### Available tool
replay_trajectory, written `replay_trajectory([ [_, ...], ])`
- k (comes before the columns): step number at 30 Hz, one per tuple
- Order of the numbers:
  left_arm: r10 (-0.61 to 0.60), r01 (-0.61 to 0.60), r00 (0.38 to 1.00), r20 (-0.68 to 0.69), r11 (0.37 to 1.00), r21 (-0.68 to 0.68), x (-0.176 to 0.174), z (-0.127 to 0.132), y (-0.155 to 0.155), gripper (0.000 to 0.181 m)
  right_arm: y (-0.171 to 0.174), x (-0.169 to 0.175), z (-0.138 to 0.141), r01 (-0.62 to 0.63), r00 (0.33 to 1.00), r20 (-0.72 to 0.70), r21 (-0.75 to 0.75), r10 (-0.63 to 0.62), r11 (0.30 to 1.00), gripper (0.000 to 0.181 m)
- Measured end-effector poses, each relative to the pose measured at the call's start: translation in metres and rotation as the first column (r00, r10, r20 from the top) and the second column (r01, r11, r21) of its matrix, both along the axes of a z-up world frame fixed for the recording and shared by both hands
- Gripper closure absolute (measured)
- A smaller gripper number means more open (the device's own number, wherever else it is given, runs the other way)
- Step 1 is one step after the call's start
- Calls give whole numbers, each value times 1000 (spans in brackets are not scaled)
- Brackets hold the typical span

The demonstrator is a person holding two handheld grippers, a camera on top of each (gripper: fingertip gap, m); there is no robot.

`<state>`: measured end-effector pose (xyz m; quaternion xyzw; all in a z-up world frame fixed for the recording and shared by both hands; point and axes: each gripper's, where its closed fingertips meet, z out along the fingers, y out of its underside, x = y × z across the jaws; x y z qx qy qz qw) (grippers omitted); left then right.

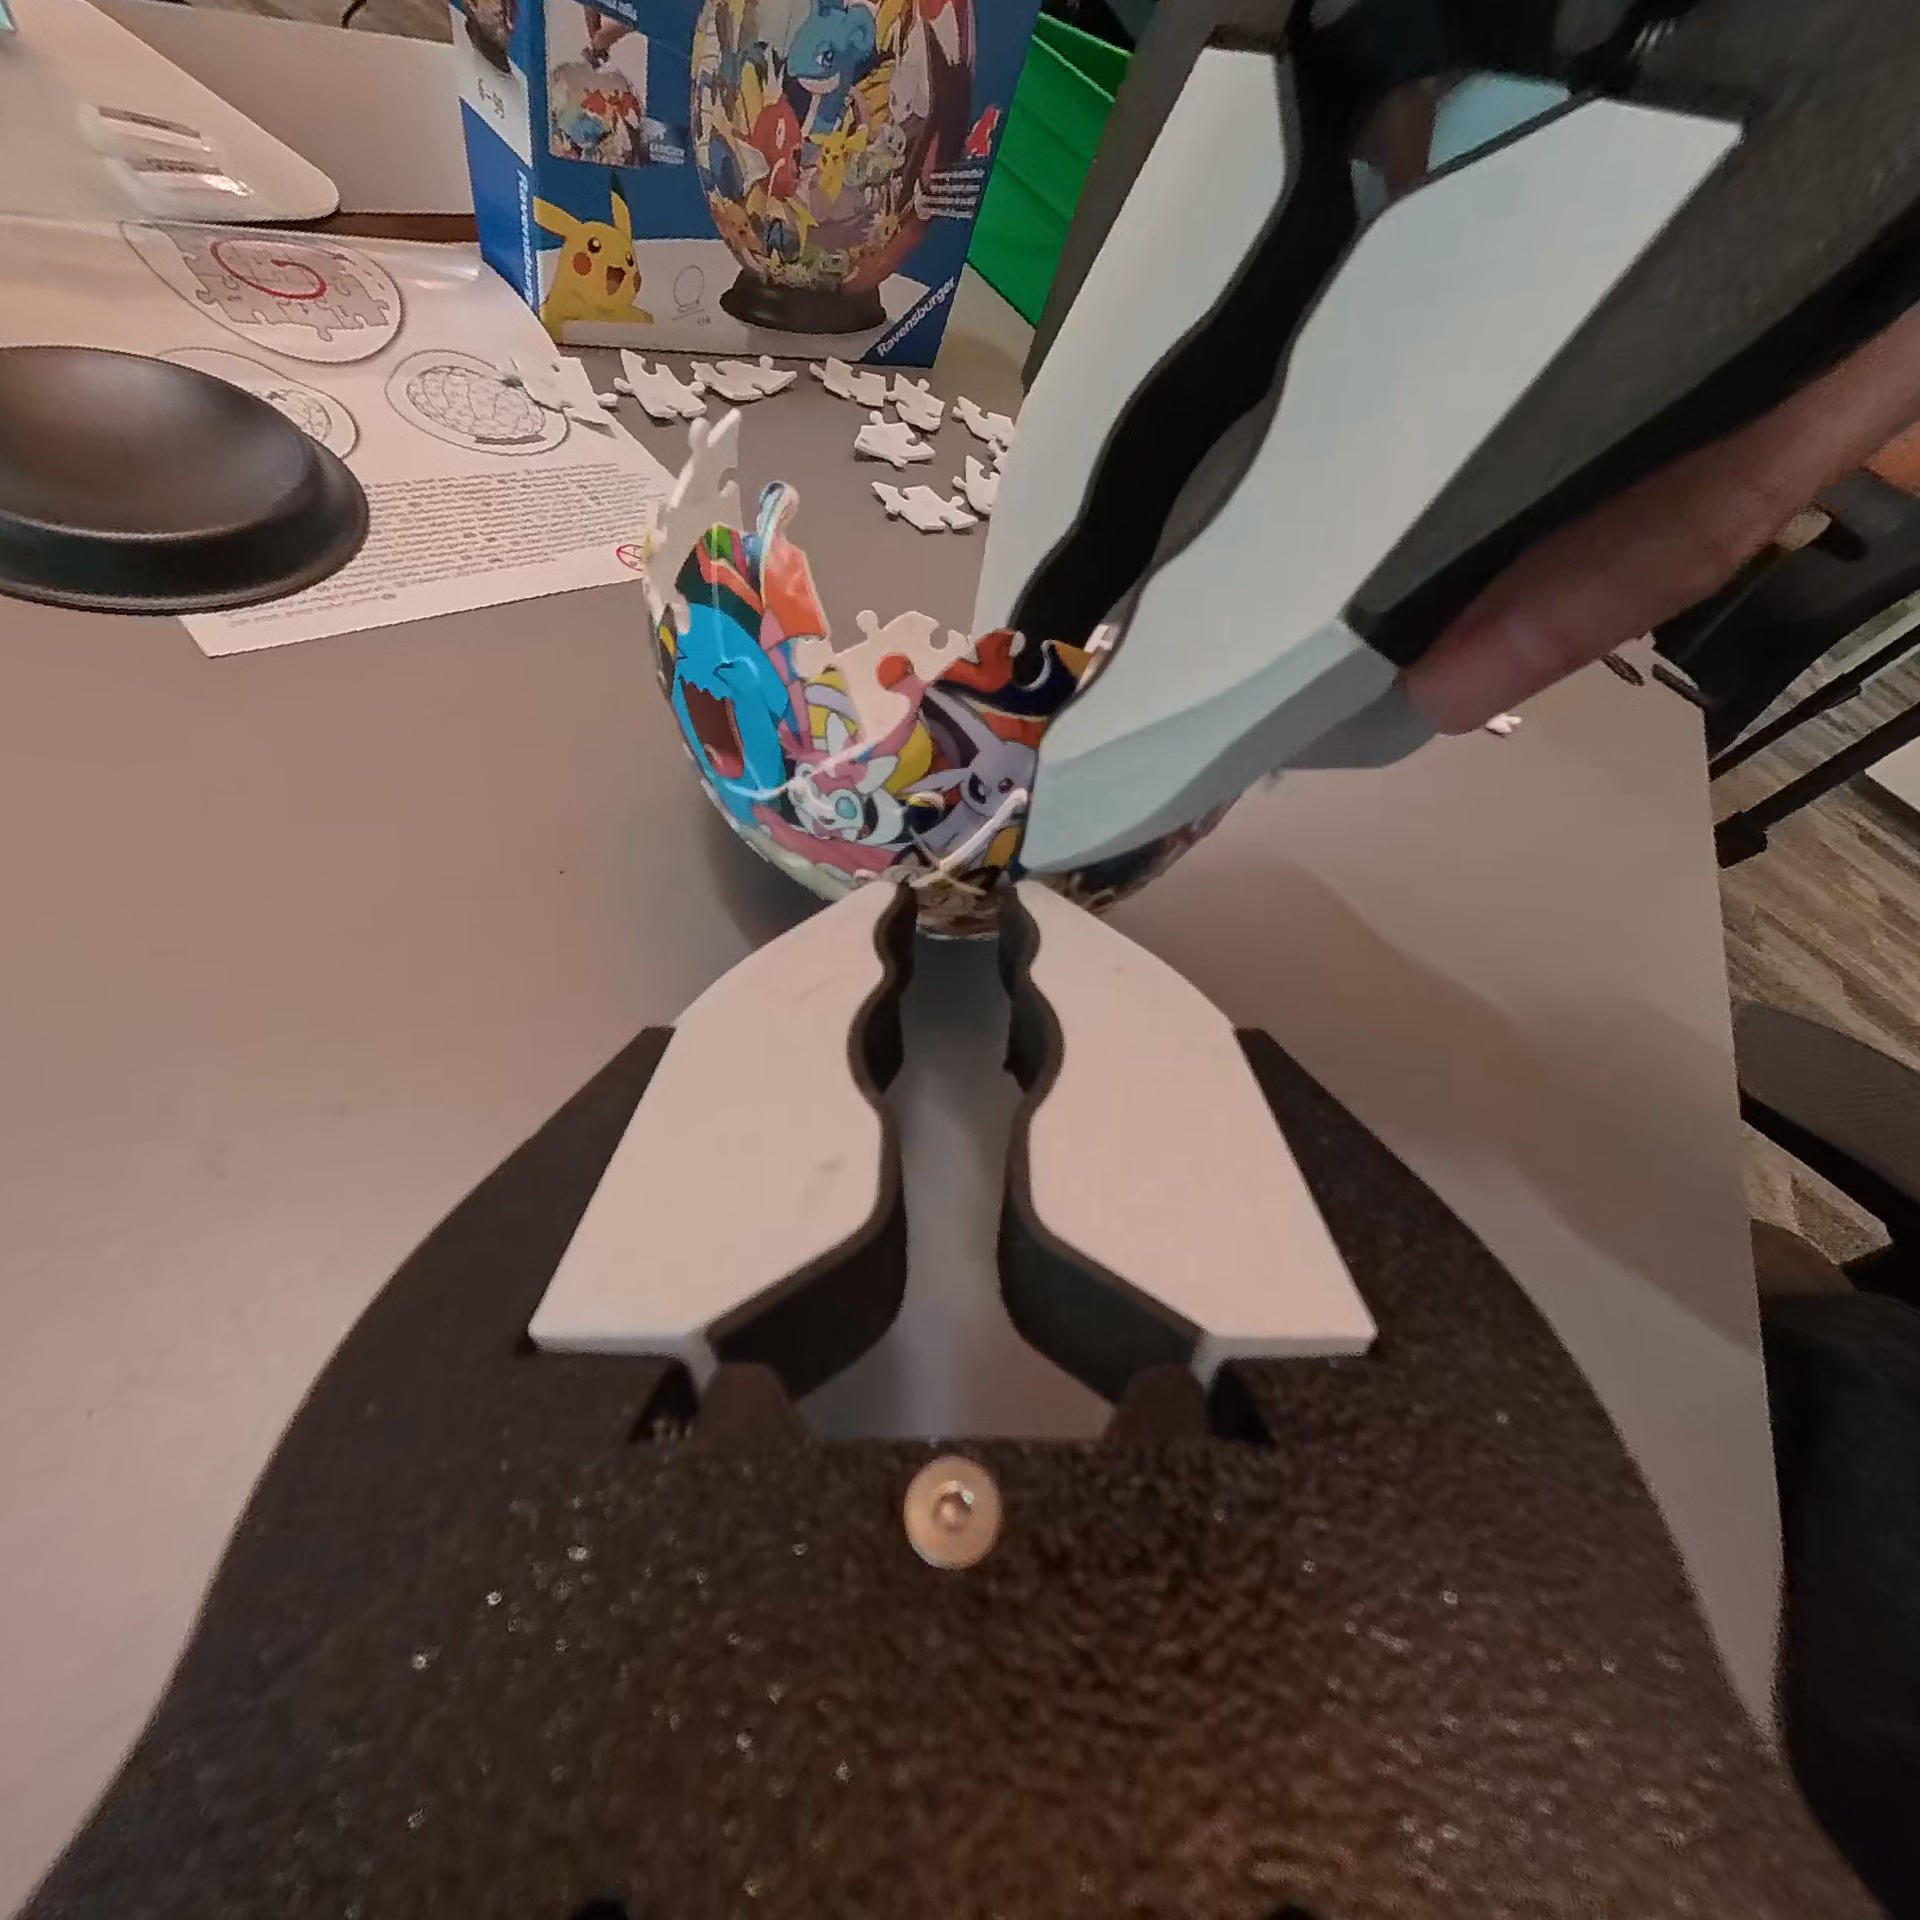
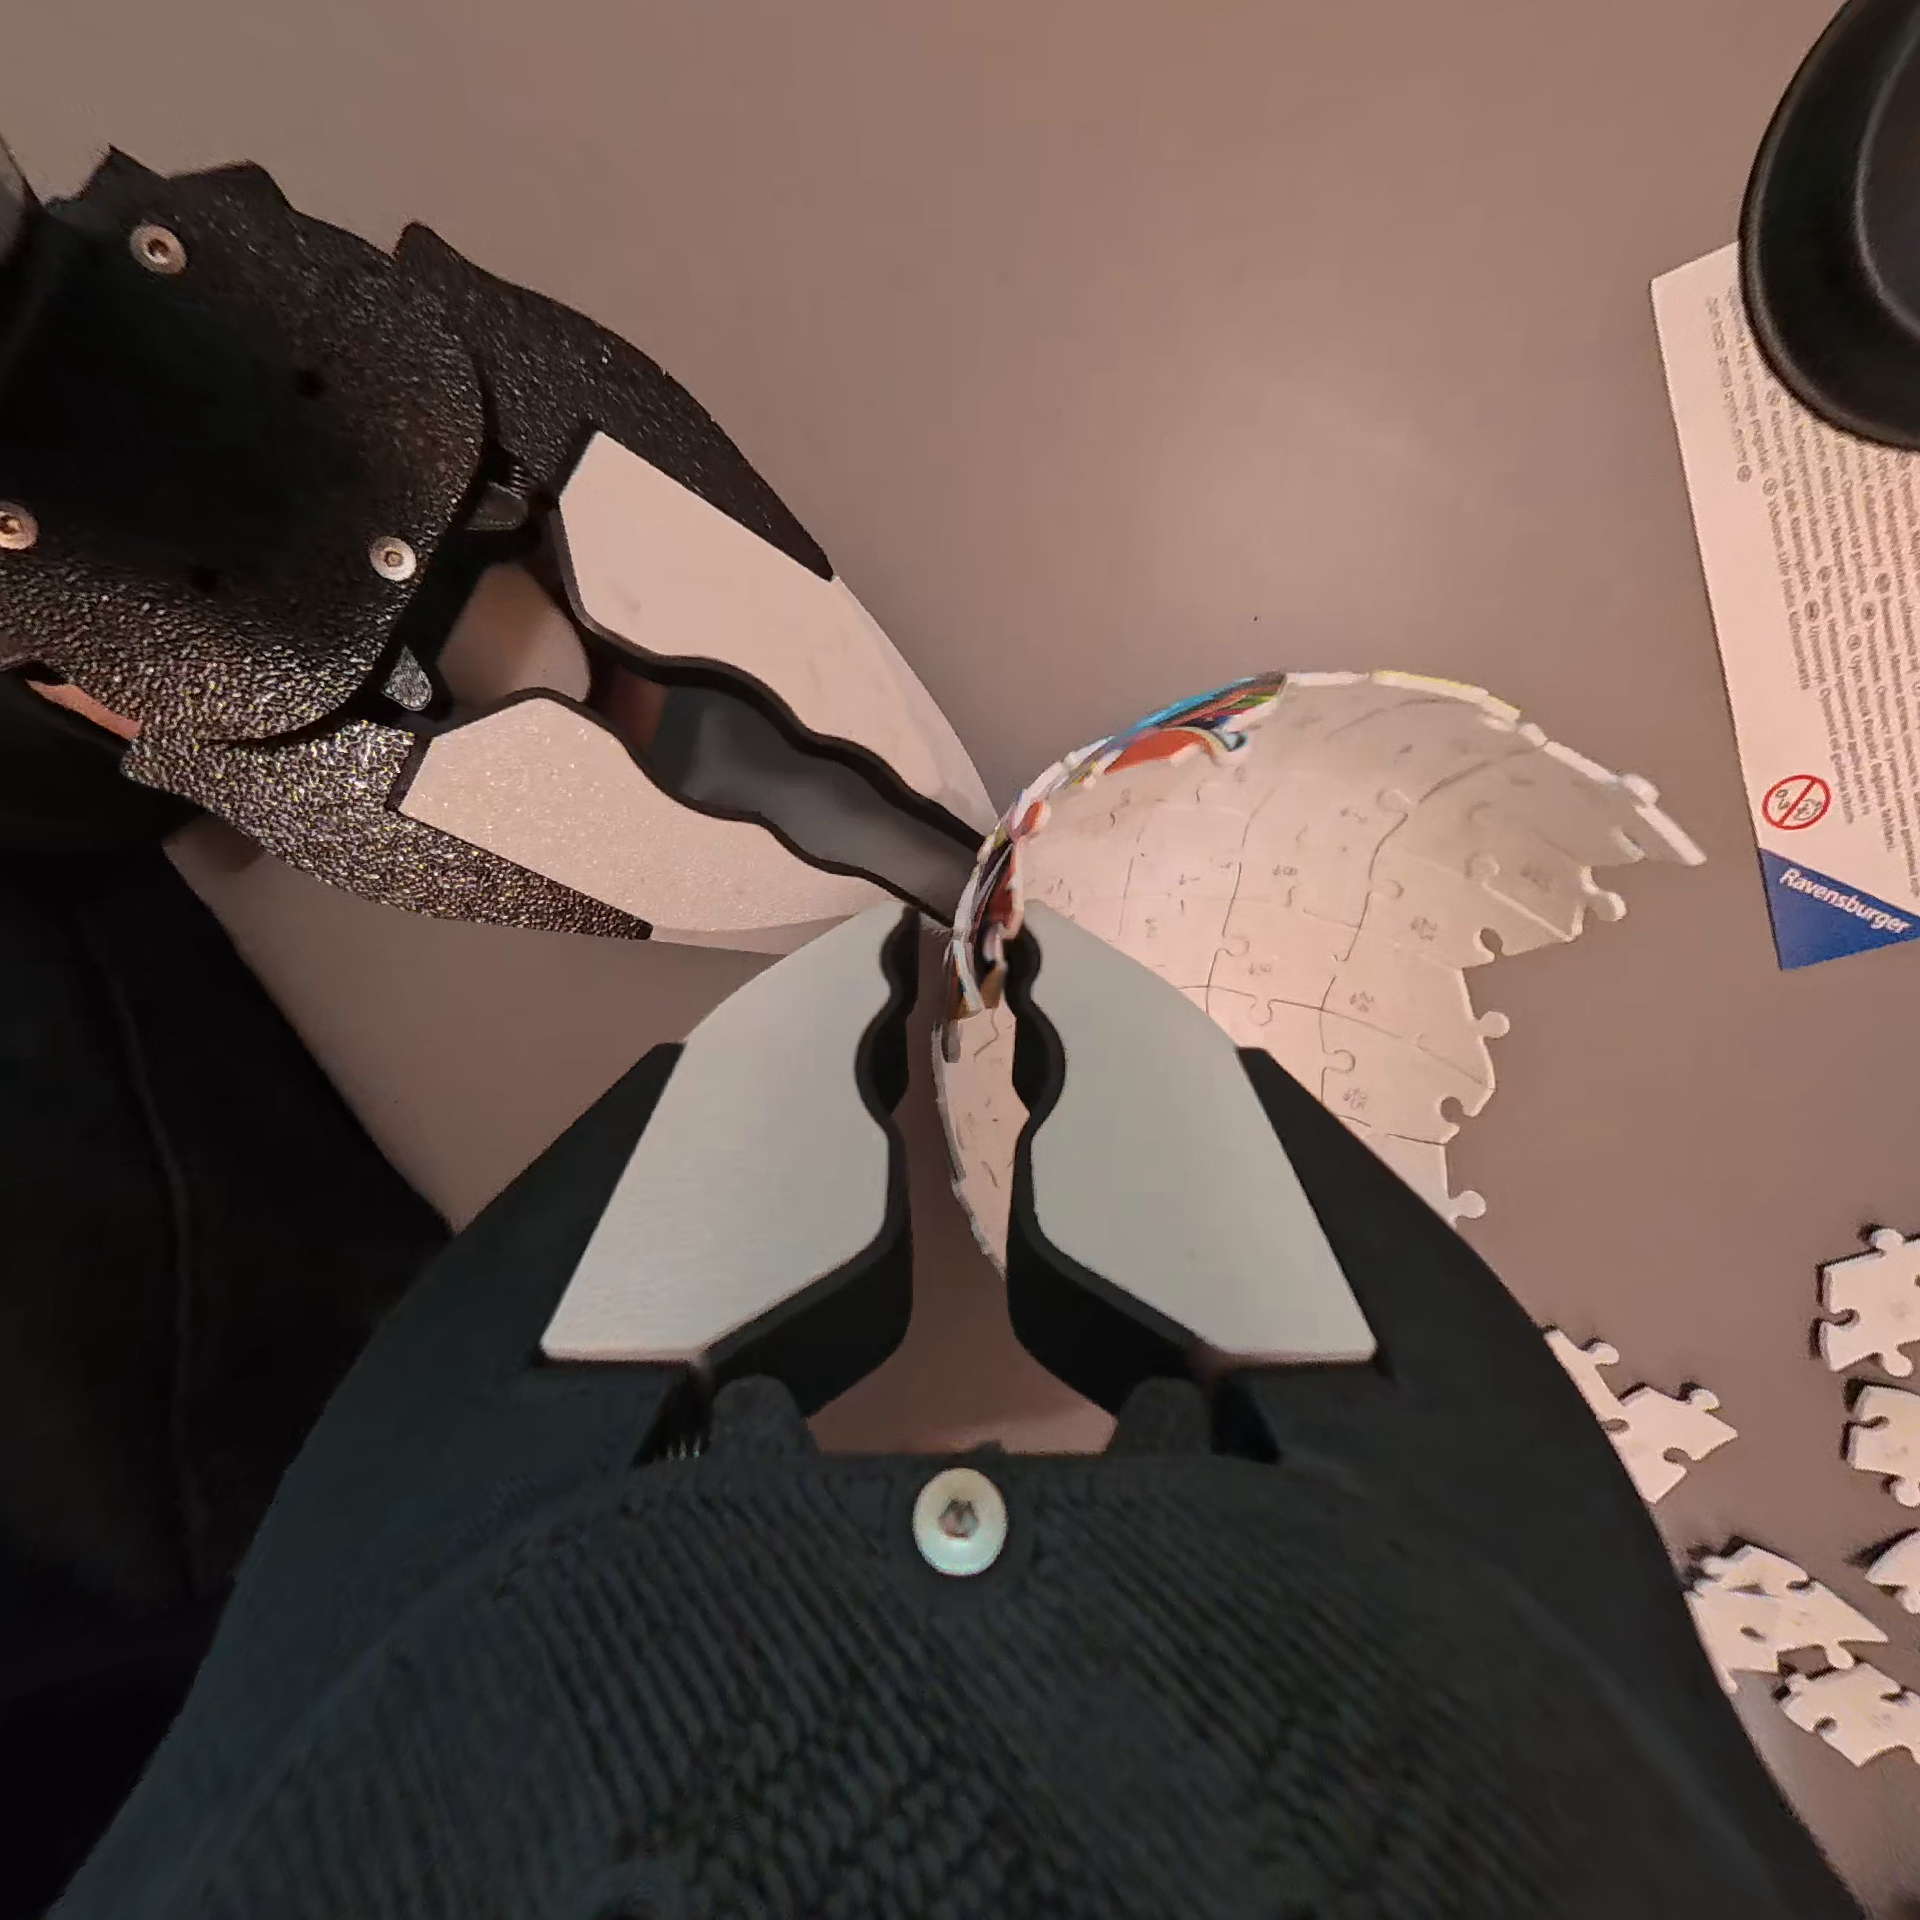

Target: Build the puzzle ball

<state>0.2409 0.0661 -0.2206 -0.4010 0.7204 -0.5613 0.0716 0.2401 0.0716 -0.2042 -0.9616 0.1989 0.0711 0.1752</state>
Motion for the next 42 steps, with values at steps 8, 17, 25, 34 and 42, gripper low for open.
replay_trajectory([
  [8, -5, 5, 1000, -3, 1000, -6, 0, 0, -1, 167, -3, -1, 3, -1, 1000, 3, -14, 1, 1000, 163],
  [17, -8, 8, 1000, -2, 1000, -8, 0, 0, -3, 167, -10, -8, 0, -60, 997, 39, -55, 62, 997, 155],
  [25, -6, 6, 1000, -6, 1000, -13, 0, 0, -3, 167, -15, -6, -5, -109, 990, 79, -75, 115, 991, 163],
  [34, -7, 7, 1000, -9, 1000, -14, 0, 0, -3, 168, -12, -4, -5, -119, 988, 96, -55, 123, 991, 170],
  [42, -8, 8, 1000, -14, 1000, -19, 0, 0, -4, 168, -14, -4, 2, -105, 984, 137, -45, 110, 993, 164],
])
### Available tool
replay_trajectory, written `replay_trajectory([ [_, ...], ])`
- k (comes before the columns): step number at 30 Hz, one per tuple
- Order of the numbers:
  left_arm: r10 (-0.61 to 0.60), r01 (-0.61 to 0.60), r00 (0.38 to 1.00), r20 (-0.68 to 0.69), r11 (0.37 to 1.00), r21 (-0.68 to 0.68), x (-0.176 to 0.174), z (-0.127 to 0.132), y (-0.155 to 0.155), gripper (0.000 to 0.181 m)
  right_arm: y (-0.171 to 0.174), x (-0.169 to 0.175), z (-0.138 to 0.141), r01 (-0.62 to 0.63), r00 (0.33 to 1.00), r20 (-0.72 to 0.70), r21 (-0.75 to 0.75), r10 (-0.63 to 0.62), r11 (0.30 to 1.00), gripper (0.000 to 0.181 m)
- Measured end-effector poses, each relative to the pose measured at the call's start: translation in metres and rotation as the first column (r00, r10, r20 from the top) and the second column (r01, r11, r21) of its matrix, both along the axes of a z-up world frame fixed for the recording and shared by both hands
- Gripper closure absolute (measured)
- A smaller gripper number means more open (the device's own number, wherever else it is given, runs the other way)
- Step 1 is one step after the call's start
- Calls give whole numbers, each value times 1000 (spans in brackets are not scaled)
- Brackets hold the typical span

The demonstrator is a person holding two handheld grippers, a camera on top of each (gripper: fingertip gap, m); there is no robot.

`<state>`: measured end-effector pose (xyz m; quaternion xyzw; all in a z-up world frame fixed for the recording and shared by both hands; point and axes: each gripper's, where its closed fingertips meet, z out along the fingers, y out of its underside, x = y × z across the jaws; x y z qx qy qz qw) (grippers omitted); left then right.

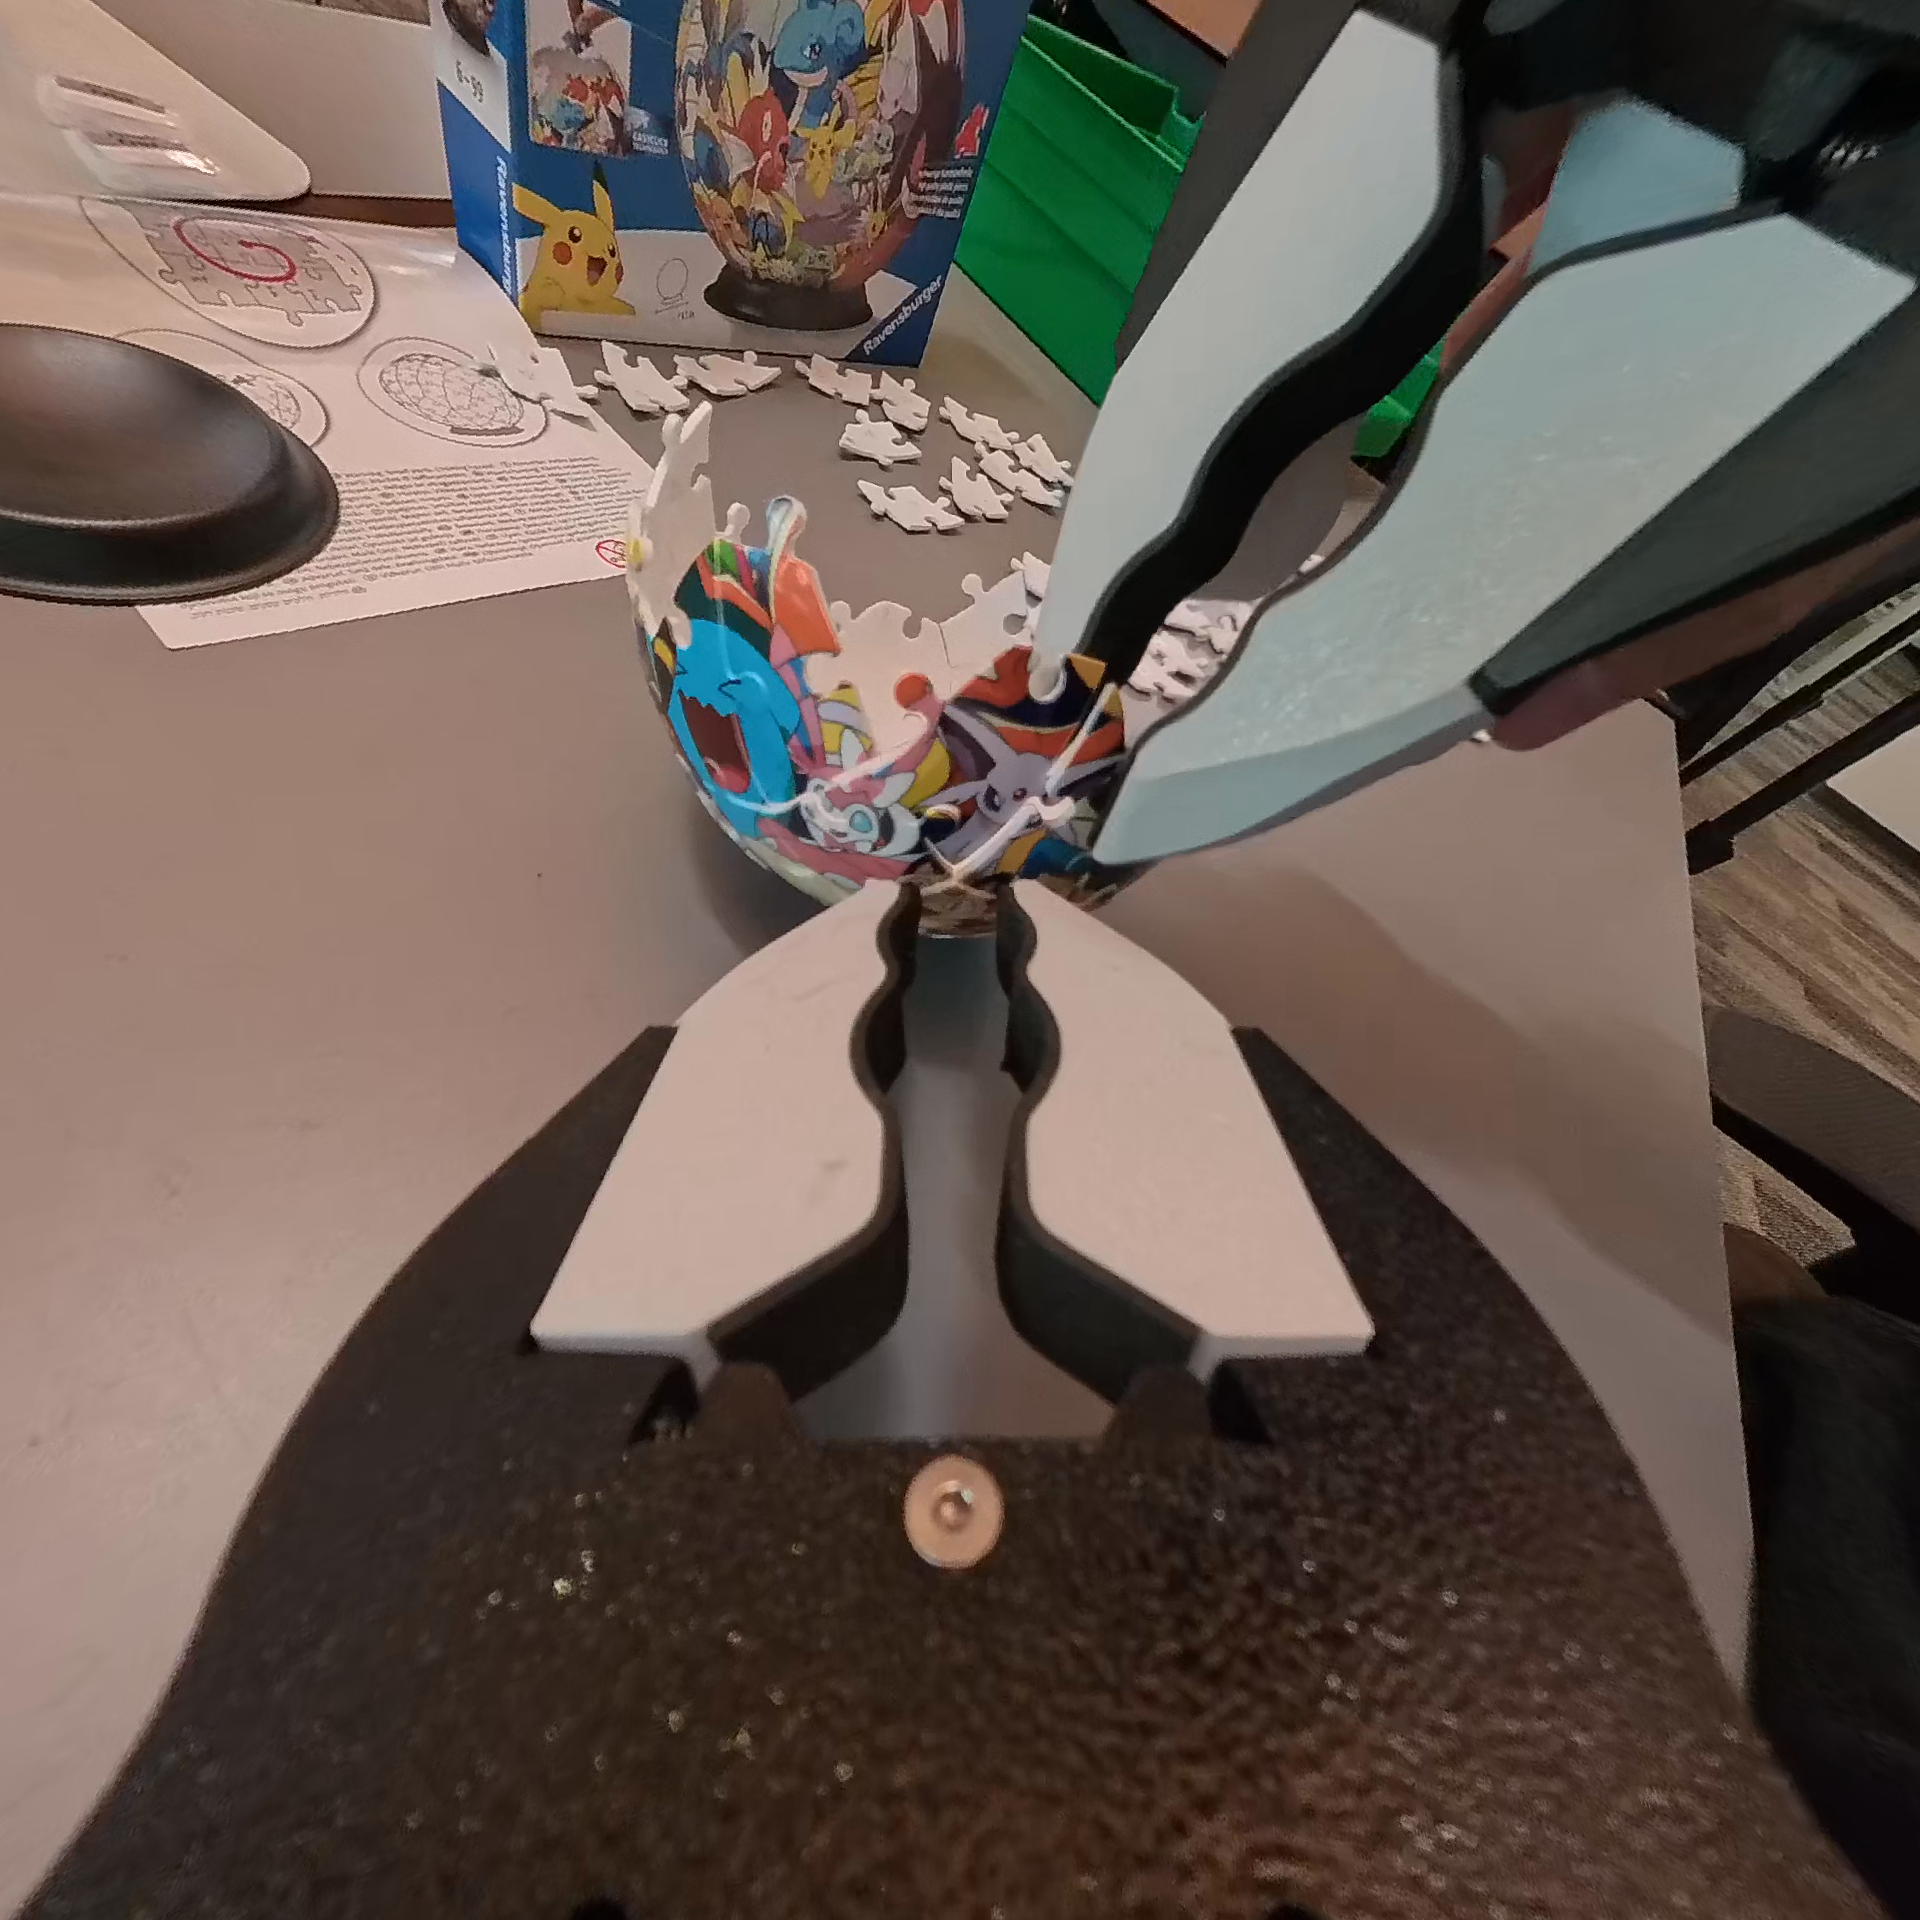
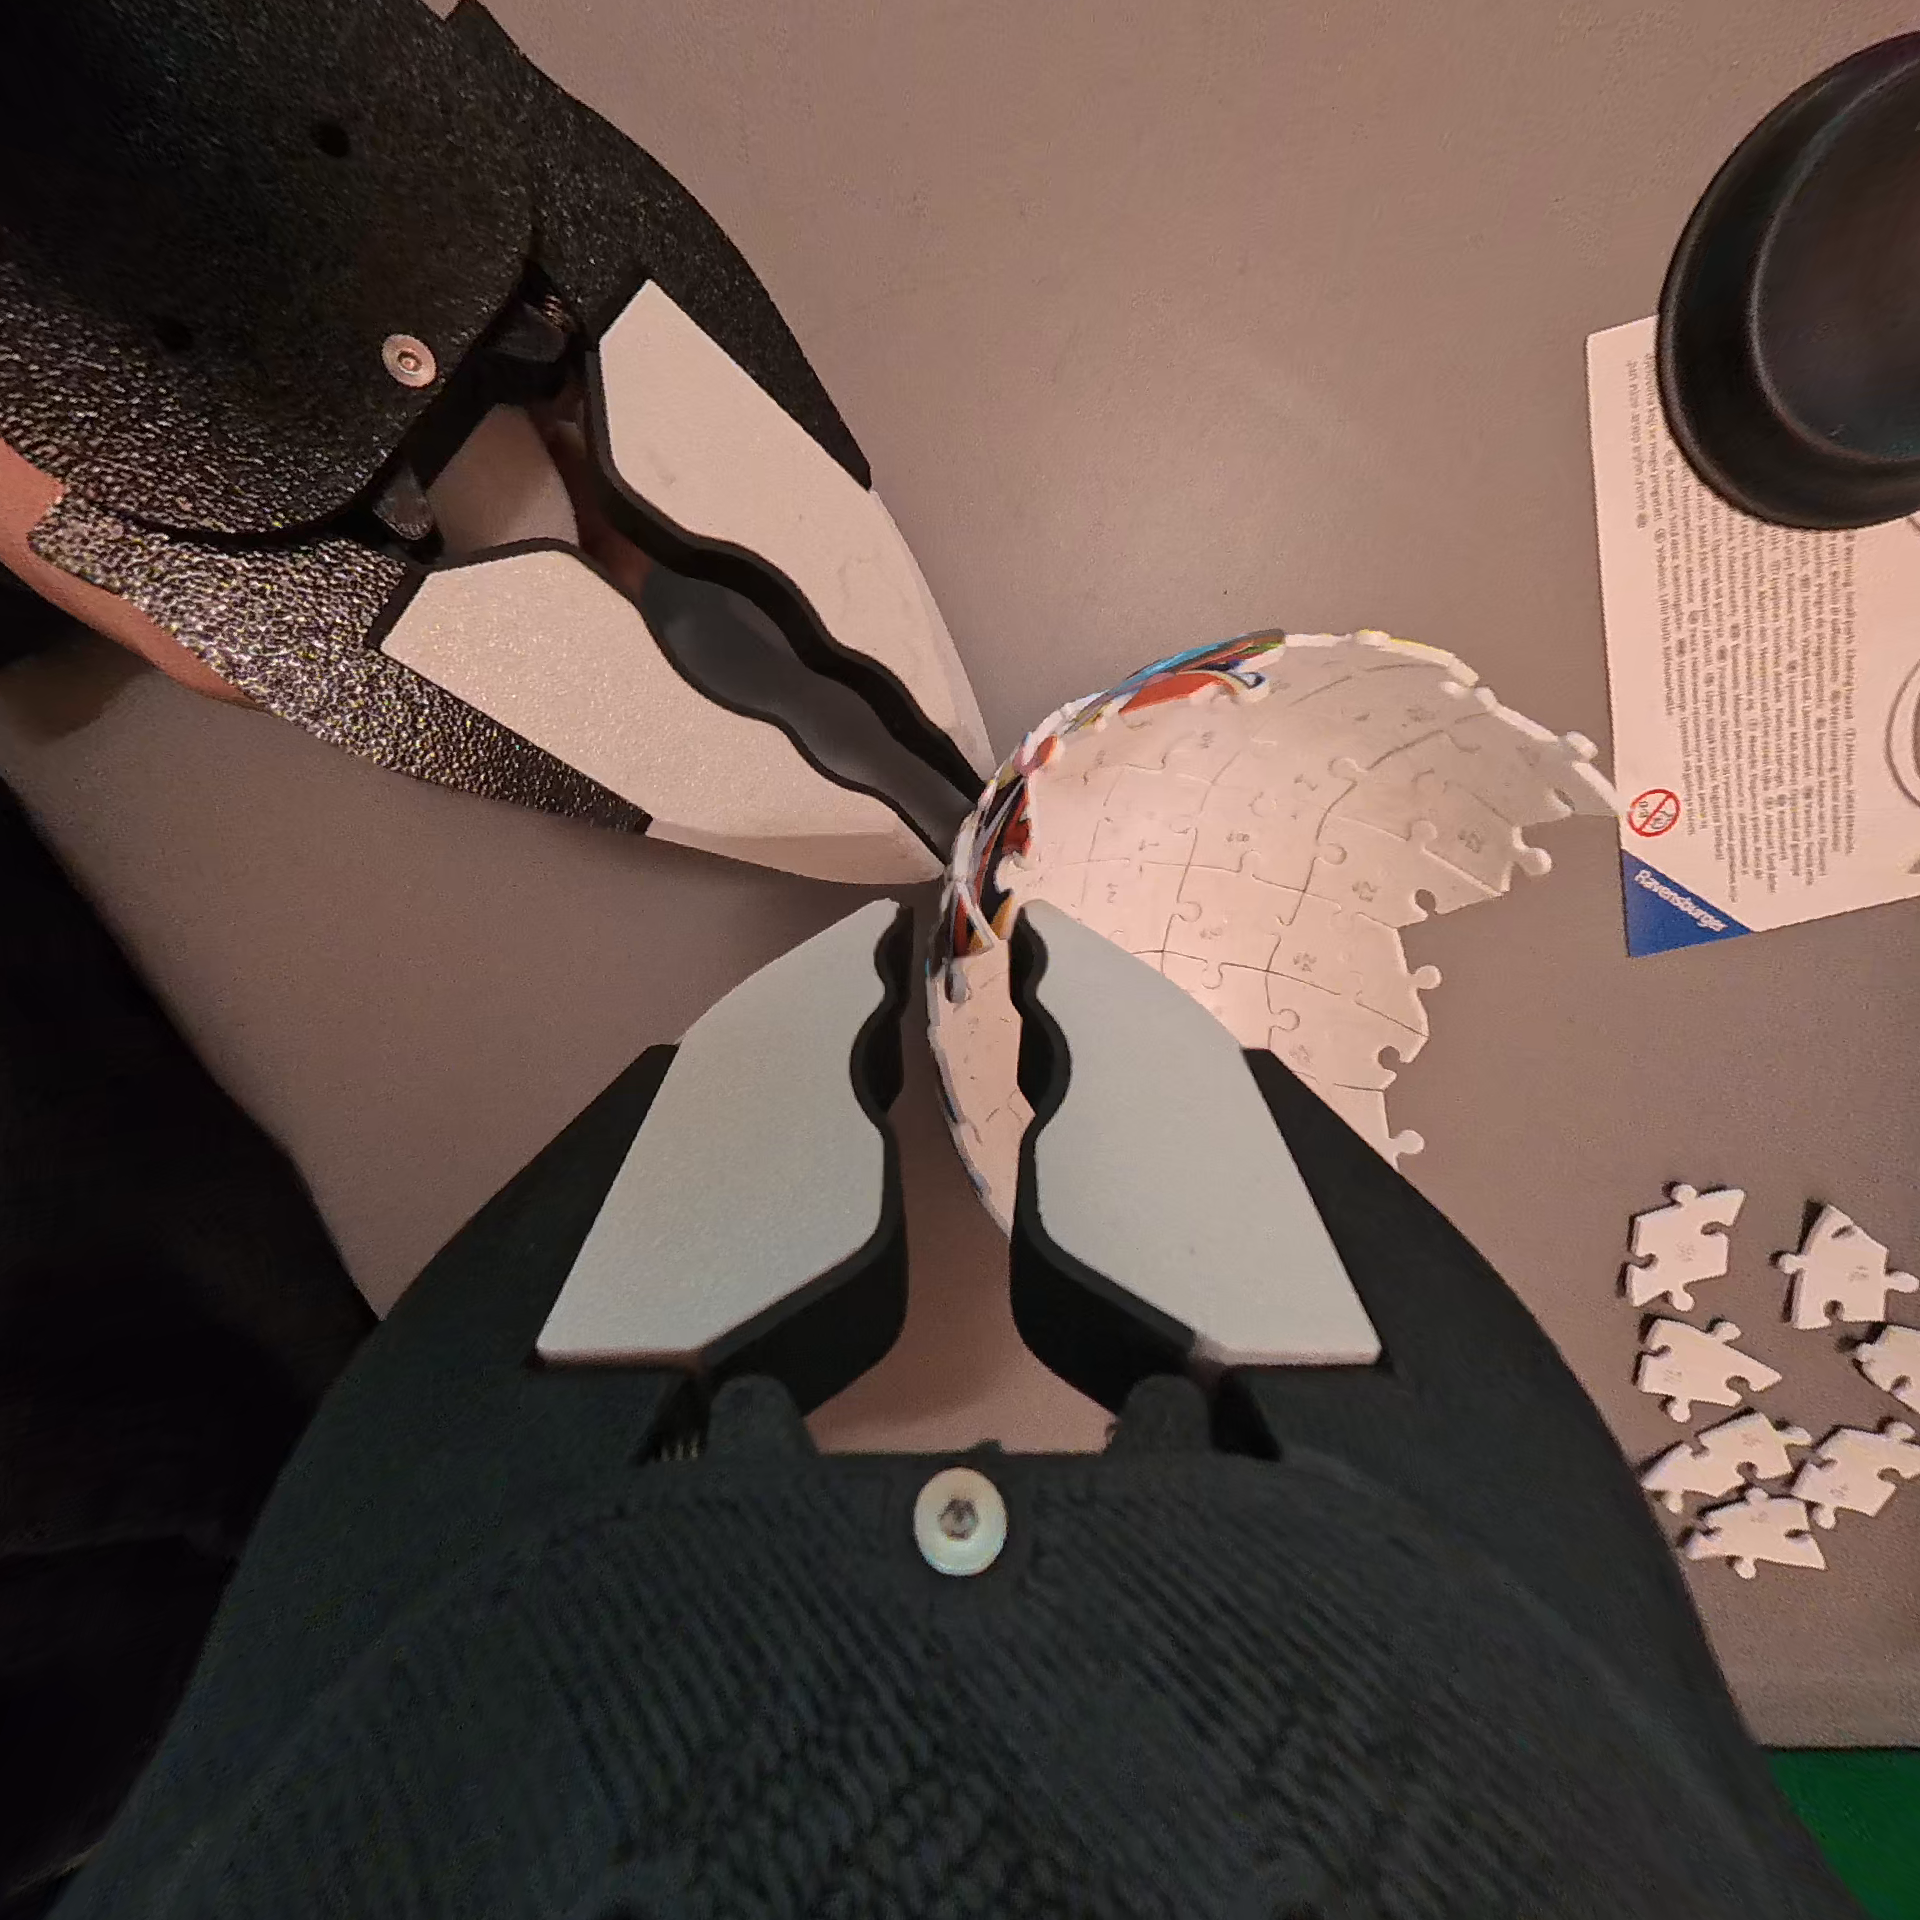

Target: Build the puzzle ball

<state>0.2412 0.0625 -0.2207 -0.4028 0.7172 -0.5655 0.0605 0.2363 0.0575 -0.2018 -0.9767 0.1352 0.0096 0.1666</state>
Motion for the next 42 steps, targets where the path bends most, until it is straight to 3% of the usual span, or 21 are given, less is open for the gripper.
replay_trajectory([
  [7, -3, 3, 1000, -1, 1000, -1, 0, 0, -2, 168, 2, 0, 4, -4, 1000, 15, 47, 3, 999, 174],
  [27, -8, 8, 1000, -7, 1000, -19, 0, 1, -2, 165, 6, -2, 2, 51, 994, -103, 136, -37, 989, 177],
  [35, -144, 143, 990, 15, 988, 53, -18, 2, 16, 157, 1, -21, -13, -80, 993, 88, -27, 82, 996, 177],
  [38, -106, 104, 994, 30, 994, 39, -14, 9, 39, 157, 4, -34, -26, -141, 971, 184, -88, 155, 986, 178],
  [42, 47, -45, 998, 28, 995, -85, -1, 34, 70, 156, 6, -43, -40, -174, 927, 311, -132, 208, 976, 177],
])
